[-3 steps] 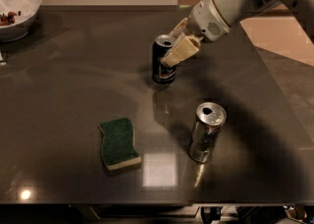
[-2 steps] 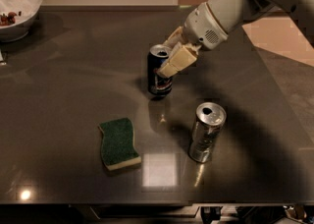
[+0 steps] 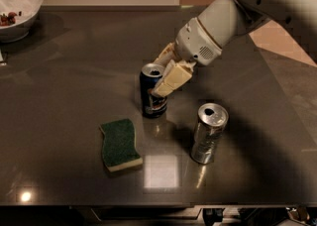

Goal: Move pepsi can near sponge

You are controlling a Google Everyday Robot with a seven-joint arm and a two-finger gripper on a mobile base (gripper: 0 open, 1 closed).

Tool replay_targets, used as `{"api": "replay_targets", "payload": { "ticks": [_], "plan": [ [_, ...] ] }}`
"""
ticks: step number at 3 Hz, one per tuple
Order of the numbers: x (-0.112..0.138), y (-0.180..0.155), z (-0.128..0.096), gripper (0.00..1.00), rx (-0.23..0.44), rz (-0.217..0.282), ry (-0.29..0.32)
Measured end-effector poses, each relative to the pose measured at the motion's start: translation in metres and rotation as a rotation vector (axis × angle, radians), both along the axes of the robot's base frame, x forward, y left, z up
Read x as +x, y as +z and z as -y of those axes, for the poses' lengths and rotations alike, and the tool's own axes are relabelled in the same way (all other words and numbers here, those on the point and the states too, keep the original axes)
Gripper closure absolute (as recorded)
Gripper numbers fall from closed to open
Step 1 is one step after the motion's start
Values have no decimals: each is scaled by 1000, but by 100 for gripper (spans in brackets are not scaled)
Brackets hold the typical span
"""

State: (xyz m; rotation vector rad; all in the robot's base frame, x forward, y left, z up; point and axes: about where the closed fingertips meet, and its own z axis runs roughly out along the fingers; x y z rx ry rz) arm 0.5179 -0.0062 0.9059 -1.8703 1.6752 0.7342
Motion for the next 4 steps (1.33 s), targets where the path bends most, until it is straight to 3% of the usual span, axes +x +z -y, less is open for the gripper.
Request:
{"api": "replay_targets", "payload": {
  "ticks": [4],
  "plan": [
    [-27,-5,-13,13,3,27,59]
  ]
}}
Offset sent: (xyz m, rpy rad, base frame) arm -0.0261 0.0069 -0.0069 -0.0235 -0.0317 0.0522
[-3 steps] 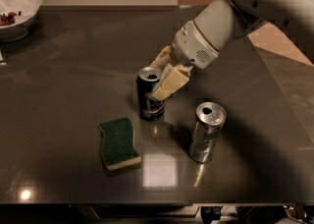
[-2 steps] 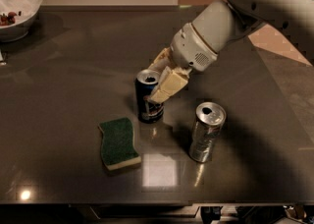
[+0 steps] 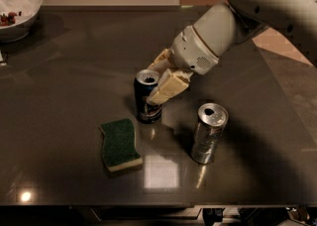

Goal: Move pepsi can near sponge

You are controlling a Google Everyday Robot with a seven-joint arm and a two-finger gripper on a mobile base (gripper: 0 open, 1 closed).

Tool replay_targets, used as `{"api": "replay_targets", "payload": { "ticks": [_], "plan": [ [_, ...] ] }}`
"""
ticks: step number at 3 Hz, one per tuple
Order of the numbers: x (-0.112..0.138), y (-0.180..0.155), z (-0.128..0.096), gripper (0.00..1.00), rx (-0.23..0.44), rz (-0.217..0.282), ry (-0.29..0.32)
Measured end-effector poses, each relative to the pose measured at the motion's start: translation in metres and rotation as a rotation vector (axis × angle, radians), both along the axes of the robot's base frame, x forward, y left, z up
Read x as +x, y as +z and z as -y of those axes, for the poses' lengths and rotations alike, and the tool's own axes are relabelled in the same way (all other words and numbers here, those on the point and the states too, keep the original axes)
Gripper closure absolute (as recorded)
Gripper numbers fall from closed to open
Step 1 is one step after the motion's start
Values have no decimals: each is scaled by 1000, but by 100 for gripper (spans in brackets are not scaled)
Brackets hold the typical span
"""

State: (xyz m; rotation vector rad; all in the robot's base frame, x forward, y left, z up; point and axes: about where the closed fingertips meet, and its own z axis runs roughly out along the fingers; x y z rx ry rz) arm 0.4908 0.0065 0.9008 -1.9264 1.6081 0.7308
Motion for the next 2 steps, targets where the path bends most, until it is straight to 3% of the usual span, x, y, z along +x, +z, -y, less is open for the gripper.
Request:
{"api": "replay_targets", "payload": {
  "ticks": [1,2],
  "plan": [
    [0,0,-1,0,-1,0,2],
    [0,0,-1,0,-1,0,2]
  ]
}}
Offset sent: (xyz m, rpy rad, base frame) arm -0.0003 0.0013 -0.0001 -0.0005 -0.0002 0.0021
